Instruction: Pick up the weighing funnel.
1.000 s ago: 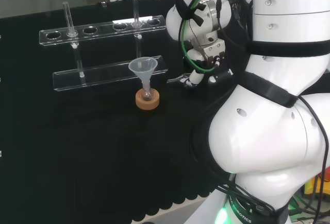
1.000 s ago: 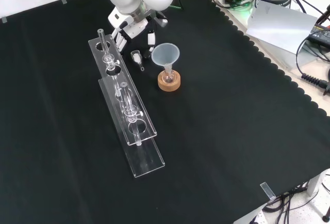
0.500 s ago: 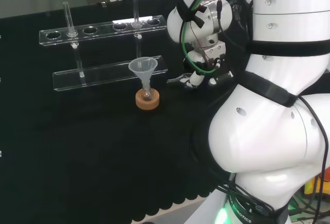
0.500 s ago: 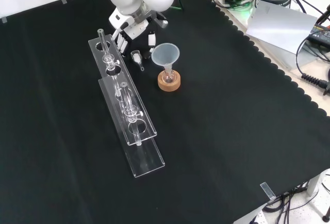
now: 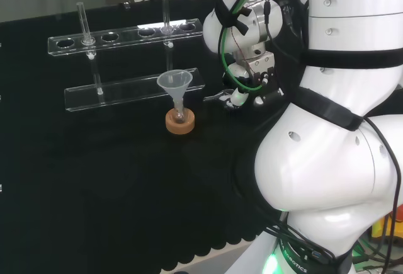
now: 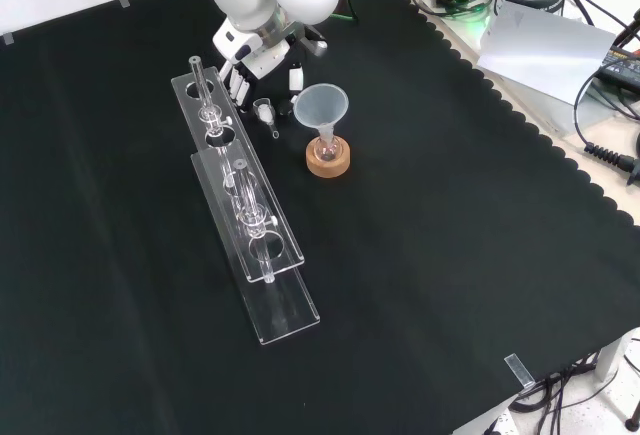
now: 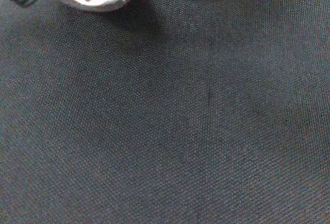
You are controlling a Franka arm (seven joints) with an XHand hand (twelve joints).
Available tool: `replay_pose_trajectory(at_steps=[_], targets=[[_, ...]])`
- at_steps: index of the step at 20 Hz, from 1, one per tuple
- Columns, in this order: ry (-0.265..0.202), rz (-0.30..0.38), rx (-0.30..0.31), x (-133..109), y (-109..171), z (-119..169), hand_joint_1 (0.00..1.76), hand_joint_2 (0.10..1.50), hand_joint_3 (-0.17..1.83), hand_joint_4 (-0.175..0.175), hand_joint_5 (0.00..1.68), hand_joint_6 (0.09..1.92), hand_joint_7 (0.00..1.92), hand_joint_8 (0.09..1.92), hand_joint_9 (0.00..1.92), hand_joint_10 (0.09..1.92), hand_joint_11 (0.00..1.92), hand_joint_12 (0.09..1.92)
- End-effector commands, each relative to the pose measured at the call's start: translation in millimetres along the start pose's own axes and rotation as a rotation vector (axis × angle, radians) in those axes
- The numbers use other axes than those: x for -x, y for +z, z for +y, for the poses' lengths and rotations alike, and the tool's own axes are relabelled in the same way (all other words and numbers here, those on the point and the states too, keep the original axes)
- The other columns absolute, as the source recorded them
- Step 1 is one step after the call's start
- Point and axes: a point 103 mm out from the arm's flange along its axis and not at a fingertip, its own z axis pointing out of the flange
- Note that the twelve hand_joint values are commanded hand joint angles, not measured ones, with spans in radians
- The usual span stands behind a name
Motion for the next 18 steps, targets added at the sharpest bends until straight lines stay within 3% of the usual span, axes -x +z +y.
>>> replay_pose_trajectory(at_steps=[1, 18], targets=[[-0.007, -0.001, -0.005, -0.5, -0.5, 1.0, 0.87, 0.62, 0.55, -0.010, 0.67, 0.80, 0.67, 0.73, 0.82, 0.55, 0.41, 1.36], [-0.035, 0.012, -0.021, -2.1, 0.2, -2.0, 0.86, 0.60, 0.55, -0.027, 0.53, 0.80, 0.61, 0.74, 0.79, 0.54, 0.36, 1.38]])
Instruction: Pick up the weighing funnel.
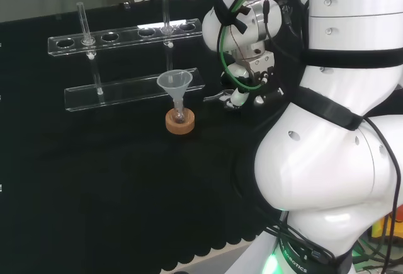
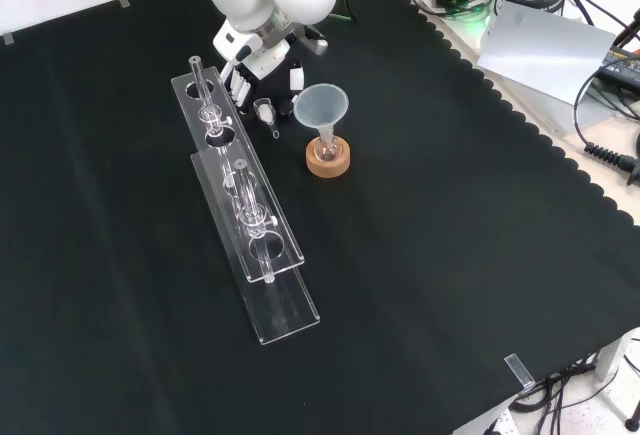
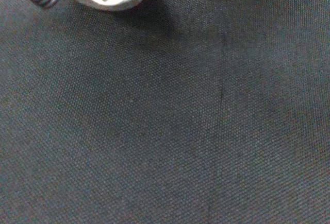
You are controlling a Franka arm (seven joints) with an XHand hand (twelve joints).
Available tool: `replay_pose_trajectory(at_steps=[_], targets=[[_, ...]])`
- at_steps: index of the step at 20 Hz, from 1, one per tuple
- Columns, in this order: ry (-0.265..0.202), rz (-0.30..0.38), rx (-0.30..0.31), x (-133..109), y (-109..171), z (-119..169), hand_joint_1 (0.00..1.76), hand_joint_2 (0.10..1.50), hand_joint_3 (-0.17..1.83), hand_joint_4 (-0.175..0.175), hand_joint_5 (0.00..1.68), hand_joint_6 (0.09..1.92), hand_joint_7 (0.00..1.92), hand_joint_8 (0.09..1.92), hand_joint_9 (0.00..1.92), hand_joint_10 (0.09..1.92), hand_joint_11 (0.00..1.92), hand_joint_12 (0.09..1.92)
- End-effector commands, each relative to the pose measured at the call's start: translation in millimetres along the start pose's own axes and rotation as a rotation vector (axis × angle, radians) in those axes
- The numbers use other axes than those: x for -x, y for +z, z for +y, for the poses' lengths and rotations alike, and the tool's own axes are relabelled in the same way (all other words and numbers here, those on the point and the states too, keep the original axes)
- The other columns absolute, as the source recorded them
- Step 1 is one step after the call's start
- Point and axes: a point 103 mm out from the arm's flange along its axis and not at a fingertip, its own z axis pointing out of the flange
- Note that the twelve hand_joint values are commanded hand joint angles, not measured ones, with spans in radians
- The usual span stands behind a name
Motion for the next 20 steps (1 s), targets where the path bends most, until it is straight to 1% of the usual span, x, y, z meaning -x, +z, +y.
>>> replay_pose_trajectory(at_steps=[1, 9, 13, 15, 18, 19, 20], targets=[[-0.003, -0.007, -0.001, 0.0, 1.1, -1.0, 0.86, 0.60, 0.55, -0.027, 0.52, 0.80, 0.61, 0.74, 0.79, 0.54, 0.36, 1.38], [-0.018, -0.010, -0.012, -4.7, 2.4, 0.9, 0.86, 0.60, 0.55, -0.027, 0.52, 0.80, 0.61, 0.75, 0.79, 0.55, 0.35, 1.38], [-0.015, -0.012, -0.015, -5.2, 1.5, 1.8, 0.85, 0.60, 0.55, -0.027, 0.52, 0.80, 0.61, 0.75, 0.79, 0.55, 0.35, 1.38], [-0.010, -0.018, -0.011, -5.2, 0.7, 2.1, 0.85, 0.61, 0.55, -0.023, 0.56, 0.82, 0.61, 0.75, 0.79, 0.55, 0.35, 1.38], [0.002, -0.041, -0.010, -5.5, 0.0, 2.3, 0.85, 0.67, 0.55, 0.020, 0.88, 0.79, 0.65, 0.74, 0.83, 0.55, 0.36, 1.38], [0.006, -0.052, -0.009, -5.5, -0.2, 2.3, 0.92, 0.74, 0.49, 0.079, 0.98, 0.81, 0.68, 0.73, 0.85, 0.54, 0.37, 1.37], [0.011, -0.060, -0.006, -5.5, -0.4, 2.1, 0.98, 0.80, 0.45, 0.123, 1.04, 0.83, 0.71, 0.72, 0.88, 0.54, 0.38, 1.36]])
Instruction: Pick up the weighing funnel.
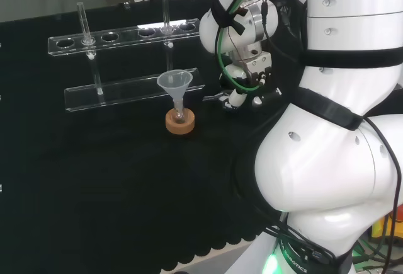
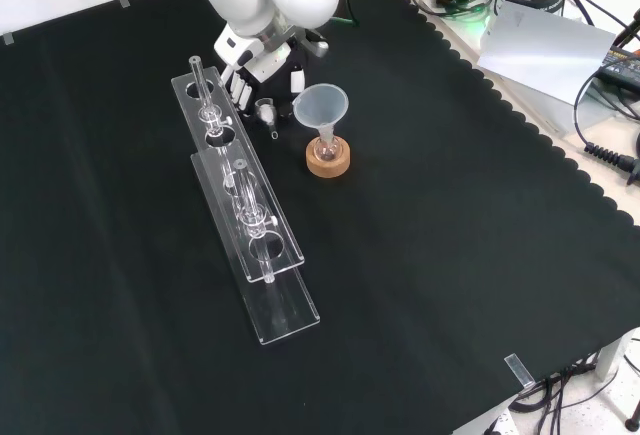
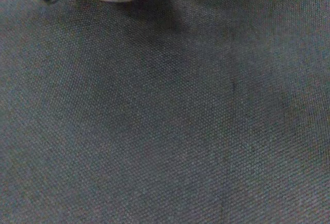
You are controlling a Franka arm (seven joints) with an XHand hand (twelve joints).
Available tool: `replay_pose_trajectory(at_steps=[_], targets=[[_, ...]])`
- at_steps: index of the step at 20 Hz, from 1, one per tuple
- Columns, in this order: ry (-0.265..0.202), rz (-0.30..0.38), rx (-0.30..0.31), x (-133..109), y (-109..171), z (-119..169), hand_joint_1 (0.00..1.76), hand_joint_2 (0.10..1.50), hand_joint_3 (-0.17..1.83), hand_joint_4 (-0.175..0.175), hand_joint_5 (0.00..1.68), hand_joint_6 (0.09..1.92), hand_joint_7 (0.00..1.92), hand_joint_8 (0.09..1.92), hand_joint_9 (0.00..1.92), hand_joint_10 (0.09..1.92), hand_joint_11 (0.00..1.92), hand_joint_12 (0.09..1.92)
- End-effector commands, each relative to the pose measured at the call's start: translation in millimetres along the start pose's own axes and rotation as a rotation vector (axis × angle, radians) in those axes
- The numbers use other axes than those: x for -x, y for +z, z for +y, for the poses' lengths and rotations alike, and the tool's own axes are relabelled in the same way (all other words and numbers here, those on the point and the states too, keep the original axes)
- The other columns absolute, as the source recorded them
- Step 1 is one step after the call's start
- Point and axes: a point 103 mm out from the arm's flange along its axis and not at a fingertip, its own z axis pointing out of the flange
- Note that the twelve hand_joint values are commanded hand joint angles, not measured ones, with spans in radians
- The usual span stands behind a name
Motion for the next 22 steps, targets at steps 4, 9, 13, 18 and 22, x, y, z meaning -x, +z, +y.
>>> replay_pose_trajectory(at_steps=[4, 9, 13, 18, 22], targets=[[0.033, -0.058, 0.000, -3.0, -4.2, -2.0, 1.07, 0.78, 0.52, 0.173, 1.14, 0.84, 0.82, 0.66, 0.97, 0.49, 0.44, 1.32], [0.036, -0.056, 0.007, 4.4, -14.0, -3.6, 1.08, 0.75, 0.58, 0.175, 1.15, 0.86, 0.87, 0.65, 1.02, 0.47, 0.47, 1.30], [0.046, -0.070, 0.016, 10.7, -30.0, -10.0, 1.08, 0.75, 0.58, 0.175, 1.15, 0.87, 0.88, 0.65, 1.02, 0.47, 0.48, 1.30], [0.059, -0.085, 0.025, 17.7, -50.9, -22.4, 1.08, 0.74, 0.59, 0.175, 1.15, 0.86, 0.89, 0.65, 1.03, 0.47, 0.50, 1.30], [0.050, -0.073, 0.011, 19.7, -64.1, -33.4, 1.08, 0.73, 0.61, 0.175, 1.15, 0.86, 0.90, 0.64, 1.04, 0.47, 0.50, 1.29]])
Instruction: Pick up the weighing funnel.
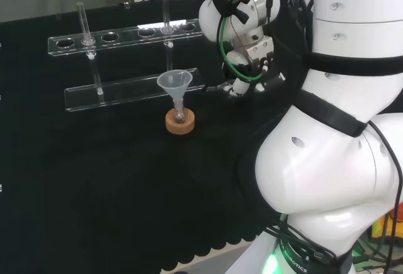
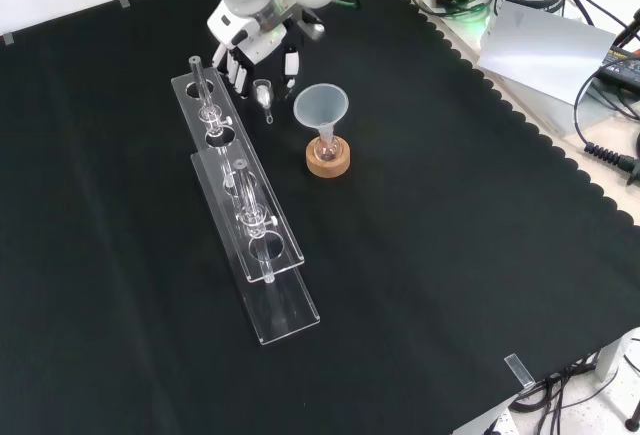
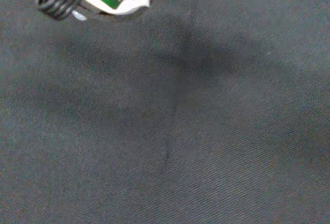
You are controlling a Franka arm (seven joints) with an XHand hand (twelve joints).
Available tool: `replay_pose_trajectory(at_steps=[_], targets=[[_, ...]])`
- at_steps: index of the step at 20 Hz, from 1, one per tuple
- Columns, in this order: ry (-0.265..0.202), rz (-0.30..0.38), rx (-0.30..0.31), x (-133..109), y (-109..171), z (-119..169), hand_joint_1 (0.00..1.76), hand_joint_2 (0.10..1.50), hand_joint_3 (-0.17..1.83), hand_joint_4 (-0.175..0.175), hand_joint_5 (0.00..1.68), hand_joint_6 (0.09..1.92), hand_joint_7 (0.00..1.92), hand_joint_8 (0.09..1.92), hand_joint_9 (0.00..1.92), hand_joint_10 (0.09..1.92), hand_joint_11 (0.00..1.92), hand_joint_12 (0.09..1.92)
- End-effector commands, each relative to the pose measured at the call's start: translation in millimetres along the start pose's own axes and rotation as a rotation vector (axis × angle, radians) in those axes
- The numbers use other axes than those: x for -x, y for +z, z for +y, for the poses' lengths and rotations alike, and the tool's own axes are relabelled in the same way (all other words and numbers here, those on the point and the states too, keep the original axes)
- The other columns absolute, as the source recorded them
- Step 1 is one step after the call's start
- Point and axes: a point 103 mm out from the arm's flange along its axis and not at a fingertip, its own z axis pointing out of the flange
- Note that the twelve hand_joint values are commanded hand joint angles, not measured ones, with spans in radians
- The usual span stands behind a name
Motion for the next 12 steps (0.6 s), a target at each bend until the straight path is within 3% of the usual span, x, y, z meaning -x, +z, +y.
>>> replay_pose_trajectory(at_steps=[1, 12], targets=[[-0.001, 0.007, -0.021, 7.9, -20.0, -19.5, 1.08, 0.73, 0.61, 0.175, 1.15, 0.86, 0.90, 0.64, 1.04, 0.47, 0.50, 1.29], [0.015, -0.039, -0.040, 10.8, -63.9, -48.7, 1.08, 0.73, 0.62, 0.175, 1.16, 0.86, 0.90, 0.64, 1.04, 0.47, 0.51, 1.29]])
